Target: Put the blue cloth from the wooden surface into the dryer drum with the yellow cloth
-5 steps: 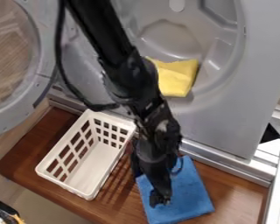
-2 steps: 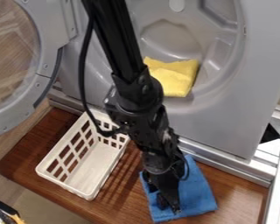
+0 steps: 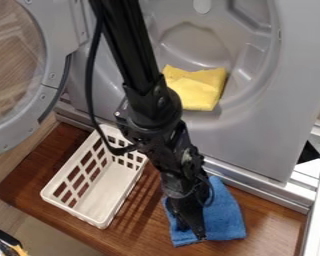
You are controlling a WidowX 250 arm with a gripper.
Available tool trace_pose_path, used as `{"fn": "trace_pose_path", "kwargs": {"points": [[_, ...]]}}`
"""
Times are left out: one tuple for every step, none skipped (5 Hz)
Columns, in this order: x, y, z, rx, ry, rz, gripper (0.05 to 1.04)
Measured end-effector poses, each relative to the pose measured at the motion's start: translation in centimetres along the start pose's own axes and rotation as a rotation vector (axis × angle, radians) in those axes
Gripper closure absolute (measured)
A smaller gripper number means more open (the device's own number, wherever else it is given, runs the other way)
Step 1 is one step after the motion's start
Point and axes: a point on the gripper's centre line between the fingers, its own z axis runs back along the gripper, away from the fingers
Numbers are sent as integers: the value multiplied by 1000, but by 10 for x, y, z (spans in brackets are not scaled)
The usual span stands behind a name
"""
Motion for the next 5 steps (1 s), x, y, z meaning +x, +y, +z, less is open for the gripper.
{"fn": "trace_pose_path", "kwargs": {"points": [[0,2,13,20,4,-20,993],[10,10,40,59,-18,-46,993],[16,24,68,96,-42,-28,993],[26,50,107,171,-123,17,993],[36,70,145,226,-206,52,993]]}}
